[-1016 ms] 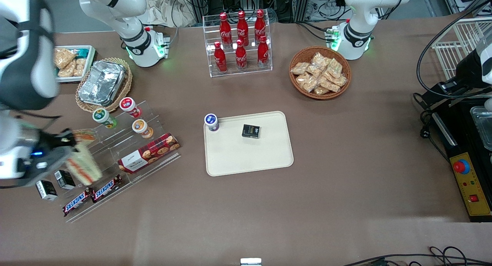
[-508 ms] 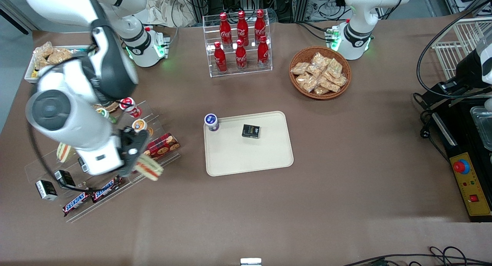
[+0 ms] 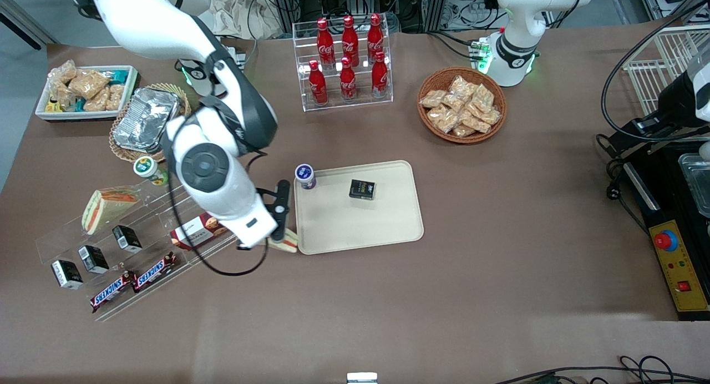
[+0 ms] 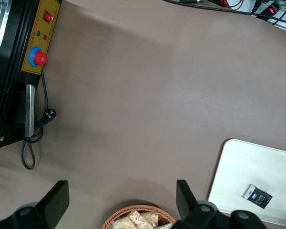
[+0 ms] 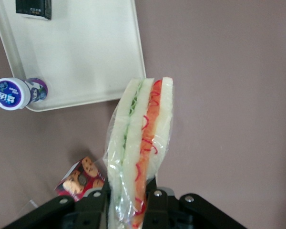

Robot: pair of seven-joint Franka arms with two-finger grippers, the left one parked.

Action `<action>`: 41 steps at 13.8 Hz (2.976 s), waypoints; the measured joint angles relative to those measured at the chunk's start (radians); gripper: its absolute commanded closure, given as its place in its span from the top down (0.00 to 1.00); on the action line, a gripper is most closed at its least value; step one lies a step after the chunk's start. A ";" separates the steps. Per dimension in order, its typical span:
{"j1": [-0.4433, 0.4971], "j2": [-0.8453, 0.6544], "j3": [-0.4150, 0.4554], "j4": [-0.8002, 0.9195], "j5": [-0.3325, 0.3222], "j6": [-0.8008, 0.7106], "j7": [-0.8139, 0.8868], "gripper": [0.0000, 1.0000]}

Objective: Place sandwich on tray

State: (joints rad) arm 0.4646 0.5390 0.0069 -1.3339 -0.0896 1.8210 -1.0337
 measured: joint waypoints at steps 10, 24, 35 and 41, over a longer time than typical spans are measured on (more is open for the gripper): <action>0.164 0.160 -0.001 -0.005 0.000 0.212 -0.003 0.29; 0.097 0.087 -0.035 0.031 0.124 0.279 0.181 1.00; -0.079 -0.191 -0.309 0.031 0.136 -0.150 0.460 1.00; -0.115 -0.295 -0.403 0.020 0.136 -0.292 0.770 1.00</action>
State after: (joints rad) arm 0.3496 0.2444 -0.3964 -1.3134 0.0468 1.5291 -0.2637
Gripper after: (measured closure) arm 0.000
